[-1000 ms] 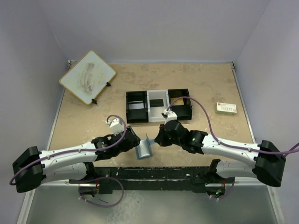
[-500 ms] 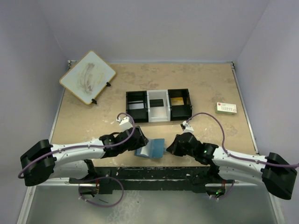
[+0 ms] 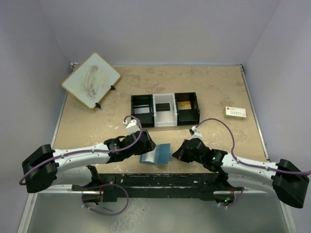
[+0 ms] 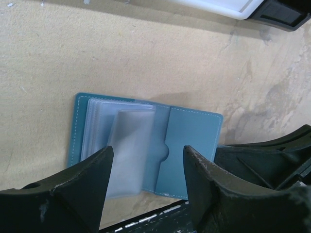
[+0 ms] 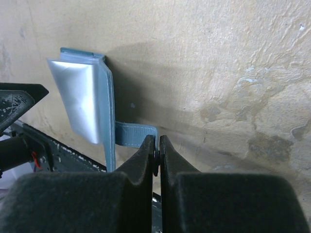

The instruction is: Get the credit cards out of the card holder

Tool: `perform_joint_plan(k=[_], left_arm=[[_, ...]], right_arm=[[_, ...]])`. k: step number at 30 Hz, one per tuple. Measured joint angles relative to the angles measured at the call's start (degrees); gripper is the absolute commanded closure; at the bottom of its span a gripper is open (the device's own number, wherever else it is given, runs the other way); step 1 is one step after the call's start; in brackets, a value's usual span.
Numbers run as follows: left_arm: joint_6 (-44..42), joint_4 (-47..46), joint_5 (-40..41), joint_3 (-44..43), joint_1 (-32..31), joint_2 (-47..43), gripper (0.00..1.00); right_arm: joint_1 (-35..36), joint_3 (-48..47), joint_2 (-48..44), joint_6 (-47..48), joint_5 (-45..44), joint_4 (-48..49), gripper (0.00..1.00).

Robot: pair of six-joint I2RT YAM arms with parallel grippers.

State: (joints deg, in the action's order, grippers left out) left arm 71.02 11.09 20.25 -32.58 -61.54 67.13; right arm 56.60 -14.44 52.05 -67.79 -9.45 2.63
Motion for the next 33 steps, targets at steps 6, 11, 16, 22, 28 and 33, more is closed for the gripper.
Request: perform_joint_plan(k=[6,11,16,22,28,33], left_arm=[[-0.17,0.81,0.37,-0.11,0.00,2.84,0.43],[-0.20,0.68,-0.04,-0.70,0.02,5.60,0.45],[-0.20,-2.27,-2.21,-0.70,0.00,6.05,0.47],[-0.33,-8.00,-6.25,-0.68,0.00,6.05,0.47],[-0.39,-17.27,-13.00,-0.70,0.00,9.90,0.49],[-0.90,-18.32,-15.72,-0.70,-0.11,14.23,0.50]], right_arm=[[0.00,0.00,3.02,-0.02,0.09,1.01,0.95],[0.00,0.00,3.80,-0.04,0.17,1.16,0.95],[-0.02,0.00,3.80,-0.26,0.24,1.22,0.94],[-0.04,0.35,3.87,-0.61,0.63,1.99,0.93],[-0.04,0.35,5.49,-0.61,1.42,2.49,0.91],[-0.04,0.33,4.59,-0.59,1.49,2.16,0.70]])
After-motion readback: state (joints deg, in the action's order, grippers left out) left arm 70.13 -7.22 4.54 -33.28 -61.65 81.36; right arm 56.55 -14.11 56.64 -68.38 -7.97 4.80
